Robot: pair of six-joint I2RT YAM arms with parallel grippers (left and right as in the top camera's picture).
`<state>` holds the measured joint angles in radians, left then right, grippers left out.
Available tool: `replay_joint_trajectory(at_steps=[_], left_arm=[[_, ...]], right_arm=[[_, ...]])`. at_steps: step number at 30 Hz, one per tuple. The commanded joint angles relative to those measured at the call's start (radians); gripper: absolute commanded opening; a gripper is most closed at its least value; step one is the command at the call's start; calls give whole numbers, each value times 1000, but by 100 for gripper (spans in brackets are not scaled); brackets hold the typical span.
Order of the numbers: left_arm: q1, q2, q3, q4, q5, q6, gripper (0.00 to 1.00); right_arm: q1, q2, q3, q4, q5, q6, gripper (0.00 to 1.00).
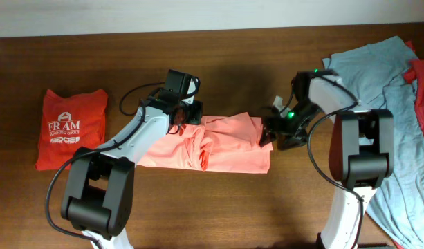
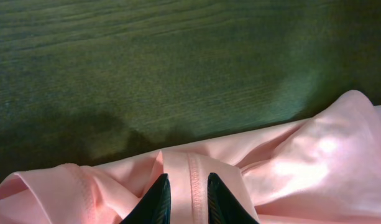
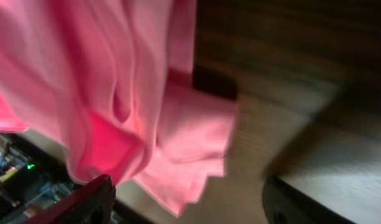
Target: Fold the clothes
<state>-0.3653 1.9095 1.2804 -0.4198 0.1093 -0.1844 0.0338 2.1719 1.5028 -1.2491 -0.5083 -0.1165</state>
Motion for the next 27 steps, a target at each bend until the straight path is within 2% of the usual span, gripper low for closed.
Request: replay_joint_trajectory(at_steps=[1,8,14,19,20,21,22,23,24,25,27], left_arm=[[2,7,2,-18,-16,-2,21],[2,7,2,-95,-17,-2,21],[2,7,2,-113,-17,-2,21],[2,7,1,-128,-17,-2,21],[2,7,1,-131,-17,-2,21],[2,7,1,-132,-18,-2,21],[2,7,1,-132,-17,-2,21],[2,7,1,-132,-17,-2,21],[2,7,1,-132,-17,-2,21],[2,7,1,-135,-17,-2,21],[2,7,2,-142,-17,-1,21]], right_arm=[[22,-26,-81,90,-39,52,81],[55,-25,-172,230,-68,113,83],[77,-25,-172,247,-68,137,67],[77,-25,-172,248,-68,137,66],[77,-25,-172,248,-68,137,64],[77,-25,-172,248,-68,137,56],[77,-25,-172,249,-68,137,43],[77,-25,-172,251,-68,137,23],[77,-26,-171,253,-68,137,13],[76,-26,-171,256,-67,137,5],[69,-26,-169,259,-59,137,4]])
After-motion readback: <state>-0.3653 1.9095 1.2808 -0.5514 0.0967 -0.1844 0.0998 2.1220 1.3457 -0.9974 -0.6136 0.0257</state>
